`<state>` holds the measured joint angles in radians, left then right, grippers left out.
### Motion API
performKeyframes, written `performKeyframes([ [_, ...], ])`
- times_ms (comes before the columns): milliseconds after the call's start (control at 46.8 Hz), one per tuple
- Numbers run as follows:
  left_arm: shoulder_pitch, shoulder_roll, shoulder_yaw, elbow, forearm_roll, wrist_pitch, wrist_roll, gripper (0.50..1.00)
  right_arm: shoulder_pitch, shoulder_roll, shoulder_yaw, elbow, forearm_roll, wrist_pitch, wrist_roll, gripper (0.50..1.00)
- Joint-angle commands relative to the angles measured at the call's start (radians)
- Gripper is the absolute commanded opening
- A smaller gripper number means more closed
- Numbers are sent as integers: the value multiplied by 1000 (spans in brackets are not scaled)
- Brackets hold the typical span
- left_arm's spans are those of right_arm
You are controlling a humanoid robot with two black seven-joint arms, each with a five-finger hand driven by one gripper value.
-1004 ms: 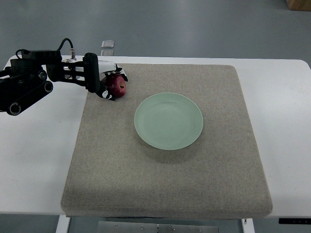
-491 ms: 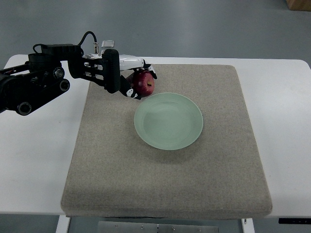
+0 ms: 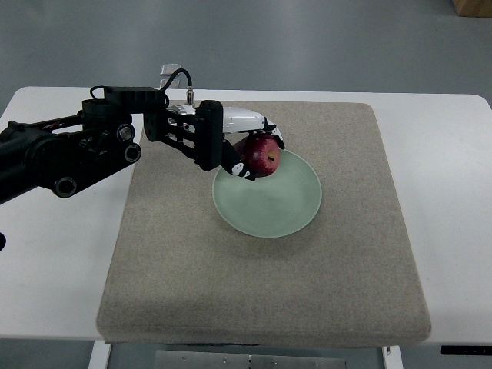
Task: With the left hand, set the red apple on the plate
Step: 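Carry the apple with the left hand over the green plate, then lower the apple onto the plate and open the left hand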
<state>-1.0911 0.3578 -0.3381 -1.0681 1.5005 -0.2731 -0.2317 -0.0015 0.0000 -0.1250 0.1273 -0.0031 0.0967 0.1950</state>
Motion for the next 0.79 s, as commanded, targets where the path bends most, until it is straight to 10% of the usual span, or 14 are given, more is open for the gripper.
performKeyframes([
  [0,2,-7,2,0,1,0,0,694,0,0,-1,-1,0,0,0,964],
  [769,40,-54,21,31,4,-1,2,776,0,0,1,-1,0,0,0,964],
])
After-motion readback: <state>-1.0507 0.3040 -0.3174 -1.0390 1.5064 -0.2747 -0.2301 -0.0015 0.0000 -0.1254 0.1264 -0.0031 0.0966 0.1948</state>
